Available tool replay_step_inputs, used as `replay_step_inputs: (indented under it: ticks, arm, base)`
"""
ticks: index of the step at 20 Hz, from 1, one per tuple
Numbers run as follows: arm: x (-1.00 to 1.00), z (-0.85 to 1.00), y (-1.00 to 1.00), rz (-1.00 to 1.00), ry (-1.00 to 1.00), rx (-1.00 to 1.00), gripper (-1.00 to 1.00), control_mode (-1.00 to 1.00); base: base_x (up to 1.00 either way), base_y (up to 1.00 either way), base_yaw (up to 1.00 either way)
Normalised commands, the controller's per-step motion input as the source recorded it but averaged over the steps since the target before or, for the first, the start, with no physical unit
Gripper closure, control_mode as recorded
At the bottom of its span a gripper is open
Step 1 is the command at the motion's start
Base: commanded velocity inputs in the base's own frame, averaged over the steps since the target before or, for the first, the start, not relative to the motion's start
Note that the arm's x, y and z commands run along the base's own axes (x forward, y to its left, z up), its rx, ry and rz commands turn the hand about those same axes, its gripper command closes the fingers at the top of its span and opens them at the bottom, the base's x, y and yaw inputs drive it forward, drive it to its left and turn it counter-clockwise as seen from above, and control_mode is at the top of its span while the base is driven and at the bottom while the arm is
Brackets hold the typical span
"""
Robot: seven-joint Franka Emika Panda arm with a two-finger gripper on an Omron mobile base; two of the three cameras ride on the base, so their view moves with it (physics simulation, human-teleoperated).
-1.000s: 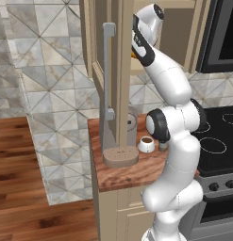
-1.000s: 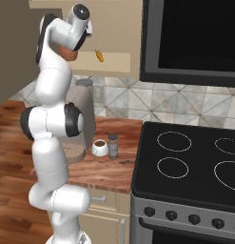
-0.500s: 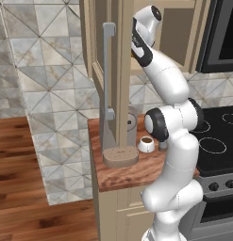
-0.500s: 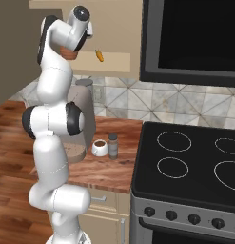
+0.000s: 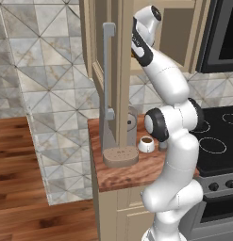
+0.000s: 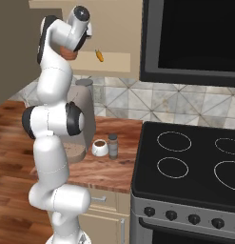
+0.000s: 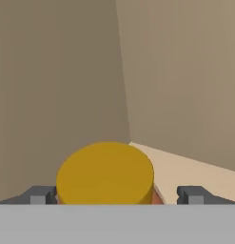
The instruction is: Pick the cinnamon and honey bottle from the cabinet and place them next to the mug.
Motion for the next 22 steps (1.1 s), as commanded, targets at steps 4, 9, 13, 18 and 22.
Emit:
replay_step_inputs:
  ticks: [4, 9, 13, 18, 22]
  arm:
    - [0.00, 0.00, 0.08, 0.06, 0.02, 0.02, -1.00, -1.00]
    - [0.00, 0.00, 0.02, 0.02, 0.01, 0.02, -1.00, -1.00]
    - [0.00, 0.00, 0.04, 0.04, 0.00, 0.00, -1.00, -1.00]
    - [0.00, 0.00, 0.00, 0.04, 0.00, 0.00, -1.00, -1.00]
    - [0.00, 0.00, 0.00, 0.00, 0.00, 0.00, -1.00, -1.00]
  base:
    - [0.00, 0.00, 0.00]
    - [0.00, 0.00, 0.00]
    - [0.00, 0.00, 0.00]
    - [0.00, 0.00, 0.00]
    - [0.00, 0.00, 0.00]
